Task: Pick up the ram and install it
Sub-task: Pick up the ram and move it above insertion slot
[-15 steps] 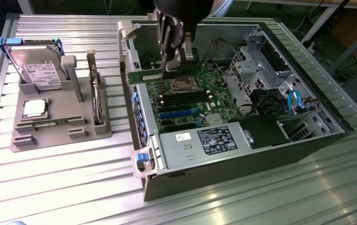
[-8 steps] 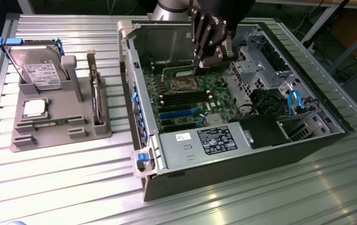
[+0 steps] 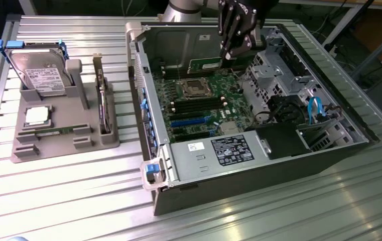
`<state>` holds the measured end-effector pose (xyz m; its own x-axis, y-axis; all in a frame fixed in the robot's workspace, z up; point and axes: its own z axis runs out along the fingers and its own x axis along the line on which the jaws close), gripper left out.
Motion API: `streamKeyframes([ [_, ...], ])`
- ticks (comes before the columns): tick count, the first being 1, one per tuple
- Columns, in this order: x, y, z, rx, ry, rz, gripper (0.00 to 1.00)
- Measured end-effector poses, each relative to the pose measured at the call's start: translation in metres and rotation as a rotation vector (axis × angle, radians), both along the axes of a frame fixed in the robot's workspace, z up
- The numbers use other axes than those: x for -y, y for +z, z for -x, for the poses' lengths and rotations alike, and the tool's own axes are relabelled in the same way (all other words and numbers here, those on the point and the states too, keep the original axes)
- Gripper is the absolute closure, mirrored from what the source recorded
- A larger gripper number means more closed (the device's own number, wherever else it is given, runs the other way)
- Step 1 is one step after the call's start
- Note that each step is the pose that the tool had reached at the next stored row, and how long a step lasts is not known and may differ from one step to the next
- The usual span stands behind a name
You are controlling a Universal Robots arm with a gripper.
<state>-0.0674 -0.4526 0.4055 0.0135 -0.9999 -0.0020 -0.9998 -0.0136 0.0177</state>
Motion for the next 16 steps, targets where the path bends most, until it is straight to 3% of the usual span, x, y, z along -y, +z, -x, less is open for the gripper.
streamKeyframes([
  [4, -0.0048, -0.0001, -0.003, 0.0000, -0.013, 0.0004, 0.86],
  [6, -0.0073, -0.0004, -0.003, 0.0001, -0.050, 0.0002, 0.86],
  [8, -0.0128, -0.0007, -0.004, 0.0000, -0.059, 0.0003, 0.86],
  [9, -0.0183, -0.0010, -0.004, -0.0001, -0.065, 0.0003, 0.86],
  [12, -0.0264, -0.0016, -0.005, 0.0001, -0.075, 0.0001, 0.86],
  [16, -0.0330, -0.0018, -0.005, 0.0000, -0.082, 0.0003, 0.86],
])
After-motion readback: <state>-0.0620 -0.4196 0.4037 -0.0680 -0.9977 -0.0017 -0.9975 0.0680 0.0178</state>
